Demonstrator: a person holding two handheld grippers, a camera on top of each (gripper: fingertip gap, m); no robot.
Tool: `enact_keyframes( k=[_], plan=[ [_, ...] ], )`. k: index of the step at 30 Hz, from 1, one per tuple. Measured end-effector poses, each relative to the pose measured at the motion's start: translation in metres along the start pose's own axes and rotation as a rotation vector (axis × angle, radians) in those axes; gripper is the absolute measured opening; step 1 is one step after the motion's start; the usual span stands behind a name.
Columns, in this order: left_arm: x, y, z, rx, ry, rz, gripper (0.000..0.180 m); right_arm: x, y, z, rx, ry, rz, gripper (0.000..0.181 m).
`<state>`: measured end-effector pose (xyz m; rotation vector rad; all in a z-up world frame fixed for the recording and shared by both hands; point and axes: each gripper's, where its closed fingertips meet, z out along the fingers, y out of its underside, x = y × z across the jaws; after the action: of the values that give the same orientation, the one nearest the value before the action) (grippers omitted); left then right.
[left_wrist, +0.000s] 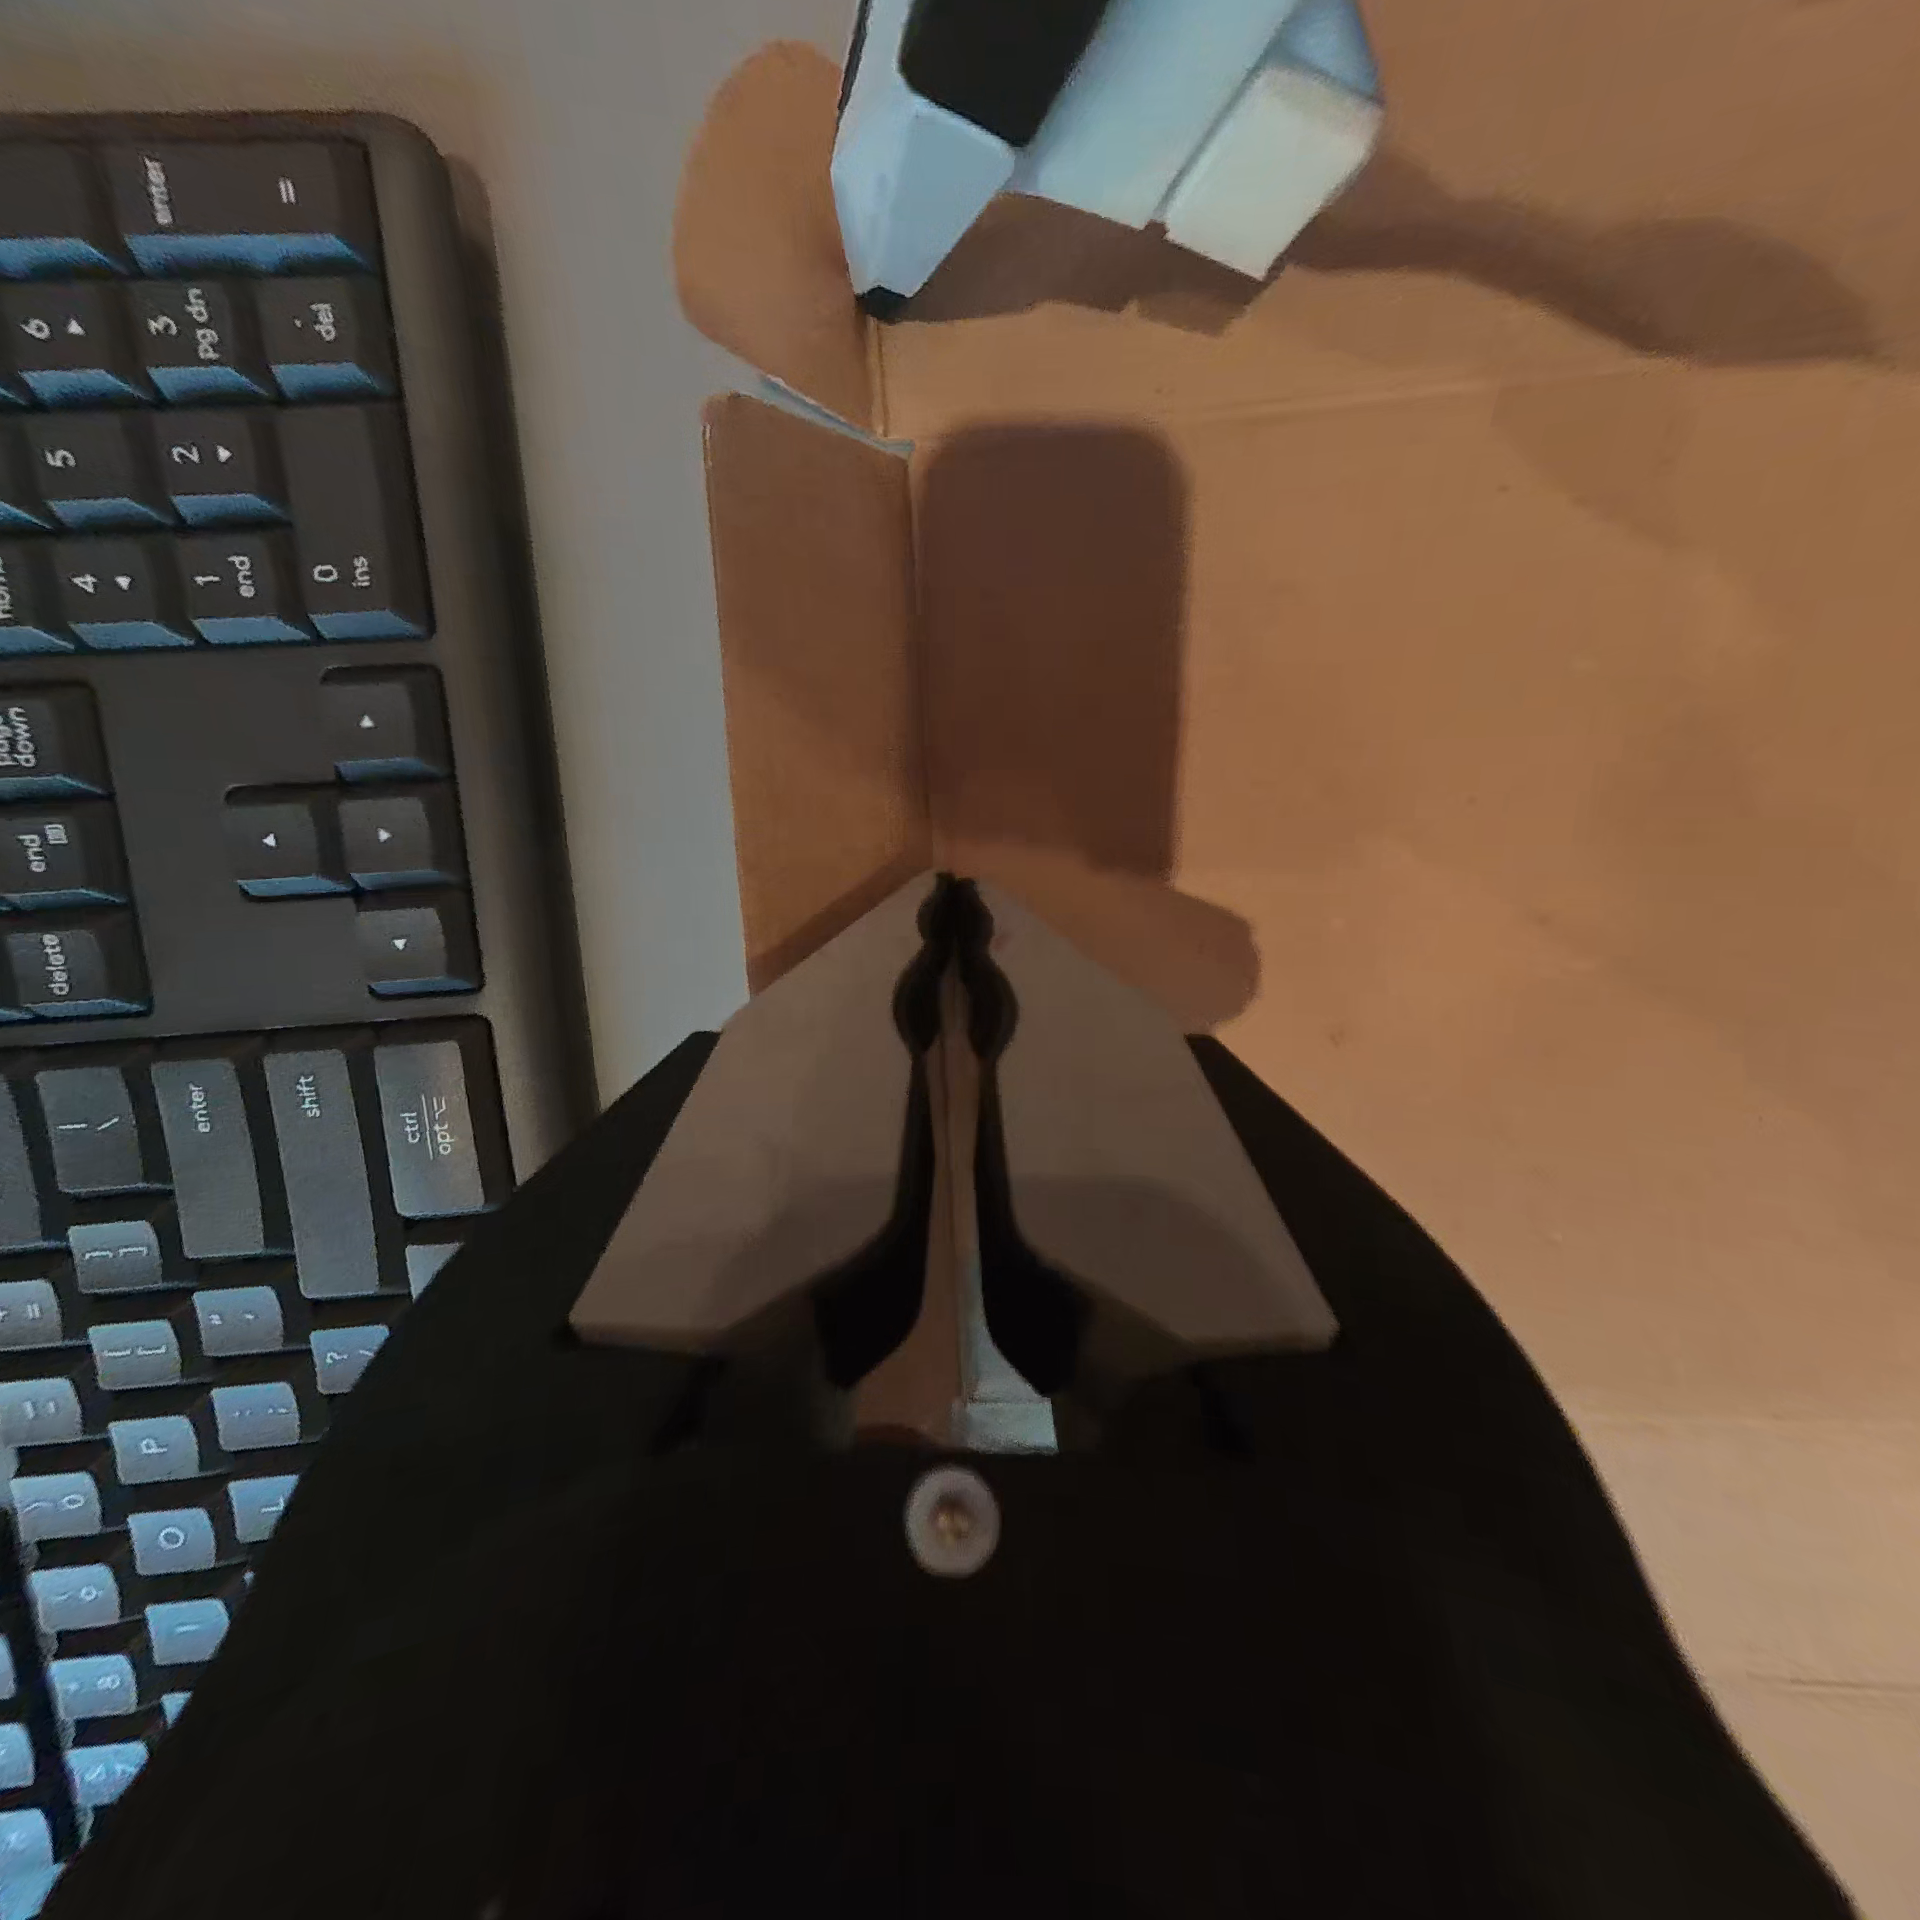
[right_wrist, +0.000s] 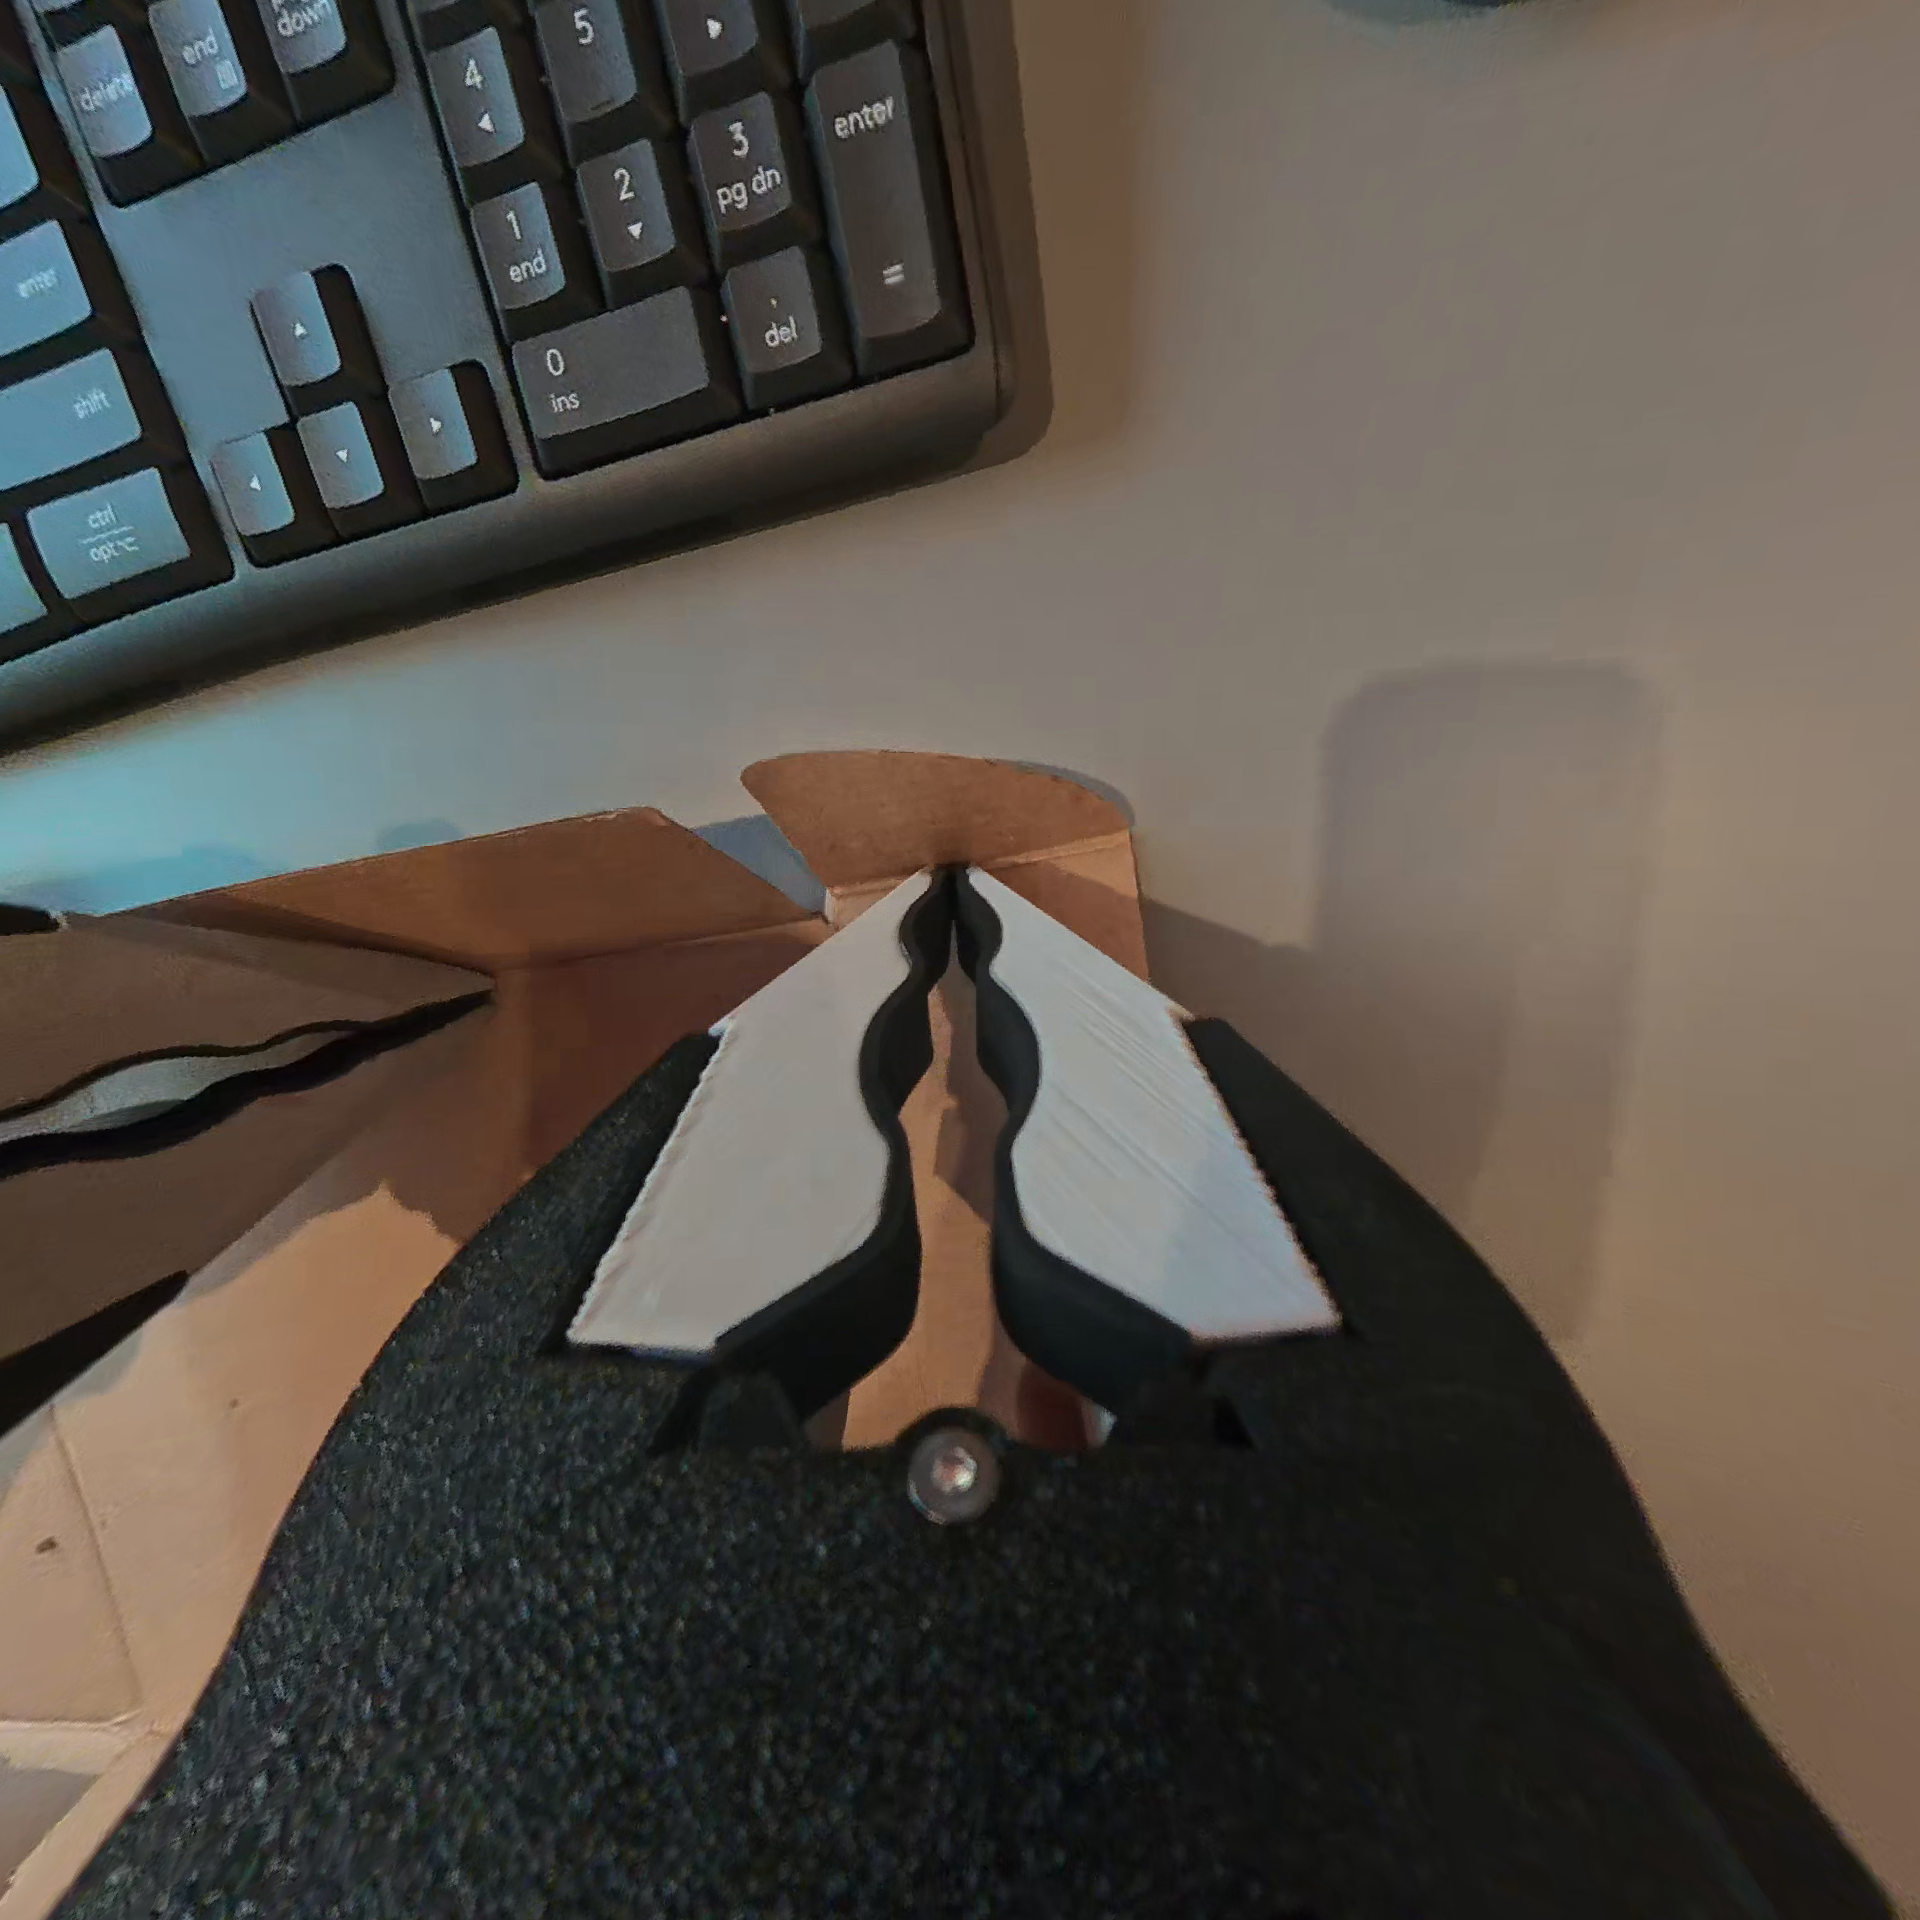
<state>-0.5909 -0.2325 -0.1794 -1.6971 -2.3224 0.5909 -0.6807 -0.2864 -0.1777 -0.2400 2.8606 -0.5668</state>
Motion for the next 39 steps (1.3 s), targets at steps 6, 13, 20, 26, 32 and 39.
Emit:
enact_keyframes(
  k=[6, 13, 20, 26, 32, 39],
  plan=[
    [0.001, -0.001, 0.0, 0.044, 0.048, -0.078, 0.0, -0.028, 0.006, -0.083, 0.035, -0.084, 0.029, 0.0],
    [0.0, 0.0, 0.001, 0.051, 0.07, -0.082, 0.0, -0.064, 0.183, -0.087, -0.324, -0.081, 0.039, 0.0],
    [-0.003, 0.001, -0.001, 0.052, 0.096, -0.11, 0.0, -0.063, 0.195, -0.071, -0.259, -0.098, 0.105, 0.0],
    [0.022, -0.016, -0.096, 0.181, 0.201, -0.086, 0.0, -0.063, 0.19, -0.071, -0.292, -0.032, 0.048, 0.0],
    [0.104, 0.158, -0.146, -0.165, 0.34, -0.086, 0.0, -0.066, 0.187, -0.07, -0.287, -0.048, 0.072, 0.0],
    [0.117, 0.251, -0.131, -0.203, 0.383, -0.343, 0.0, -0.065, 0.178, -0.076, -0.297, -0.004, 0.034, 0.0]
  ],
)
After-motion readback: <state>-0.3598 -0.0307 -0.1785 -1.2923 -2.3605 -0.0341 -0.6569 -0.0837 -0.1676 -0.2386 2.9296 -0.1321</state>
